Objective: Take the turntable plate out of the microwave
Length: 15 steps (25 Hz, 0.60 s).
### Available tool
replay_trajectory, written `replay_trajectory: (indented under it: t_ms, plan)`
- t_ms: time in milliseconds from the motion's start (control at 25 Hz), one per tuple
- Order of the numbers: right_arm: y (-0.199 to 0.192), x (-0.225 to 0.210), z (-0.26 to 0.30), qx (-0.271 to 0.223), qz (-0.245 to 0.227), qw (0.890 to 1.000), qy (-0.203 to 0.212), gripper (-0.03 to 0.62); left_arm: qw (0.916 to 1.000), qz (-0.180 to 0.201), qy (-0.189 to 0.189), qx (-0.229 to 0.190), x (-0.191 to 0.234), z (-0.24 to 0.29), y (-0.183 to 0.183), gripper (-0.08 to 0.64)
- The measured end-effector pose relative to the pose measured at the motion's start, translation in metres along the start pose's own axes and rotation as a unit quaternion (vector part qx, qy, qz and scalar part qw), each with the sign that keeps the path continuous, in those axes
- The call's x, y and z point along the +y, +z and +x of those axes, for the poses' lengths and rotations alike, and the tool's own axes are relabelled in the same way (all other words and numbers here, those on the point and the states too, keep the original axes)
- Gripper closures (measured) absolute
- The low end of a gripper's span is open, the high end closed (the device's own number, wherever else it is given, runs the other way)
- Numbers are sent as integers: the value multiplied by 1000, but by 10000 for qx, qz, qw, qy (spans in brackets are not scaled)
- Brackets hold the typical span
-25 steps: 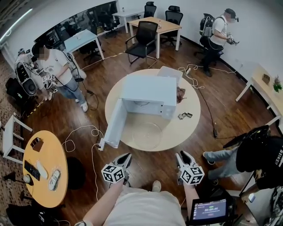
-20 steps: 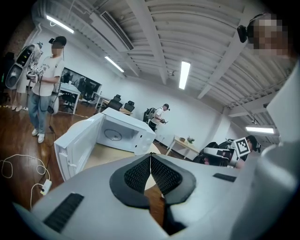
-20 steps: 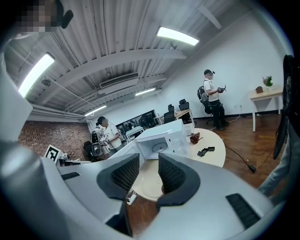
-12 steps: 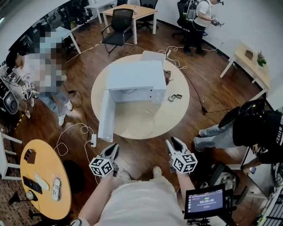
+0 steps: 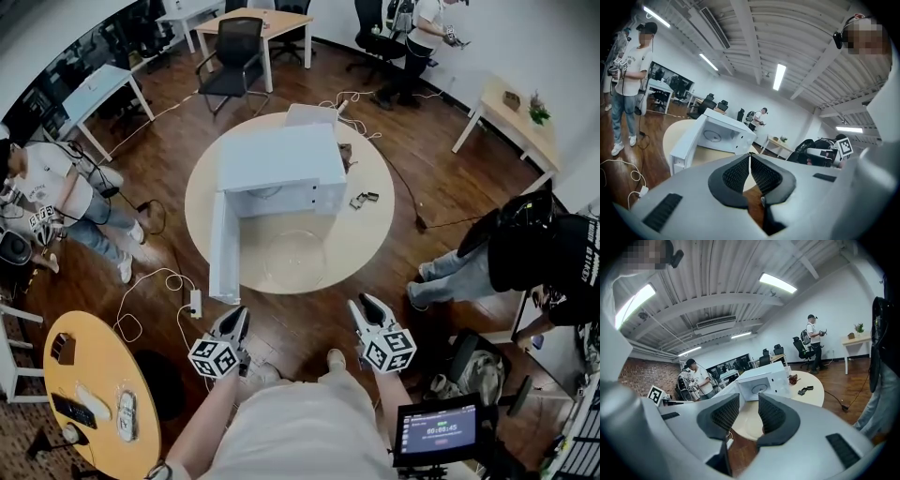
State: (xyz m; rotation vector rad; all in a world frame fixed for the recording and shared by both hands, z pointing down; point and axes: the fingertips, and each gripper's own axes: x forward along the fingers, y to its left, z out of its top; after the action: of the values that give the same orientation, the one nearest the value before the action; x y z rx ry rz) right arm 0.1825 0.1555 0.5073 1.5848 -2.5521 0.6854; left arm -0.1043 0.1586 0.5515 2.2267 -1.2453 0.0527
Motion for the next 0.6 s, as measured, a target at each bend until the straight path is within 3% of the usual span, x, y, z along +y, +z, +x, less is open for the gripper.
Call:
replay_trajectory:
  t_ms: [320,600]
  plan:
    - [-33,-9,-4,168,63,9998,-127,466,10000,-2,39,12,14,6,-13,551]
    - [-63,-24,0,342,649,9972,-136,466,9999,-97,31,61,25,8,-27,551]
